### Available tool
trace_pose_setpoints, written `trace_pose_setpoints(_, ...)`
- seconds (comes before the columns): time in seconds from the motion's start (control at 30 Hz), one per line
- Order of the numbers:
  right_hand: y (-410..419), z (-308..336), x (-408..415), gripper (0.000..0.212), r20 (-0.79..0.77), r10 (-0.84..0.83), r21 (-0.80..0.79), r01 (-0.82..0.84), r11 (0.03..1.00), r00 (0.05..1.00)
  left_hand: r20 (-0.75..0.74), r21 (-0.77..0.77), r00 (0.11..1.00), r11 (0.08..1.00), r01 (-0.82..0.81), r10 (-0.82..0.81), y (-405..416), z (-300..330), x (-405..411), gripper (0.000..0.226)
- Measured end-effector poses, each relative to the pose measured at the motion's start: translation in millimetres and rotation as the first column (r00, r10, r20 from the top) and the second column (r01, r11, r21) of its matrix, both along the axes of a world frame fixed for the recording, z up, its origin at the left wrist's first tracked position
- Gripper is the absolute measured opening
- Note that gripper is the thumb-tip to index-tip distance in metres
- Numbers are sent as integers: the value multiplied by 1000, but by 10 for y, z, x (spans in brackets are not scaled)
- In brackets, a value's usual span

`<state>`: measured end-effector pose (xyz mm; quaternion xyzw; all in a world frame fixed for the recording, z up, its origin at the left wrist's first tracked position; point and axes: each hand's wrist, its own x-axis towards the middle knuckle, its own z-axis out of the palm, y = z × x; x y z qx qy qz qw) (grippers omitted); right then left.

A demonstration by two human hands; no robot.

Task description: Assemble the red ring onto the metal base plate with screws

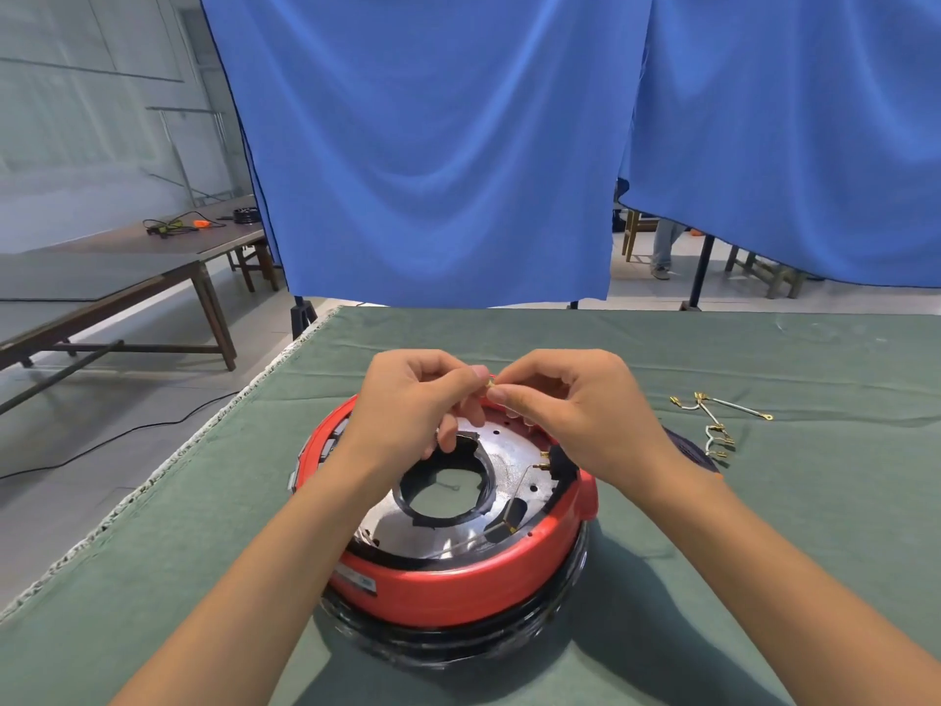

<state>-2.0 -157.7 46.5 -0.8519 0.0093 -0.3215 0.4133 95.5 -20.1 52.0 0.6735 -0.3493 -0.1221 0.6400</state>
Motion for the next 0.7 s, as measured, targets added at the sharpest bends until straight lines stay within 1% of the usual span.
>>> trace_pose_setpoints(0.1, 103, 37, 93, 3, -2, 13, 14, -13, 1000, 1000, 3, 50, 999, 998, -44, 44, 135, 3, 34, 29)
trace_pose_setpoints(0.2, 213, 31, 206, 3, -53, 27, -43, -29, 999, 998, 77, 116, 979, 973, -199, 191, 311, -55, 137, 39)
trace_pose_setpoints(0.27, 273, 11, 268, 4, -113, 43, -63, -50, 997, 993, 122, 112, 941, 937, -330, 317, 424, -121, 218, 43)
trace_pose_setpoints(0.33, 327, -5, 321, 5, -179, 56, -88, -72, 993, 982, 181, 82, 885, 890, -448, 428, 495, -177, 281, 41)
trace_pose_setpoints(0.43, 393, -11, 383, 4, -246, 59, -175, -104, 979, 967, 271, 62, 802, 822, -566, 532, 527, -224, 349, 36)
trace_pose_setpoints(0.47, 415, -9, 401, 4, -267, 59, -215, -119, 969, 962, 263, 40, 793, 815, -578, 549, 533, -243, 382, 35)
trace_pose_setpoints(0.53, 463, -3, 442, 6, -325, 67, -296, -169, 940, 943, 185, -11, 802, 817, -576, 568, 557, -279, 449, 35)
trace_pose_setpoints(0.6, 518, 0, 505, 9, -388, 76, -360, -227, 905, 919, 135, -54, 786, 797, -602, 603, 591, -307, 510, 31)
trace_pose_setpoints(0.7, 606, 5, 619, 10, -450, 88, -390, -284, 876, 889, 100, -63, 781, 787, -614, 617, 616, -349, 564, 24)
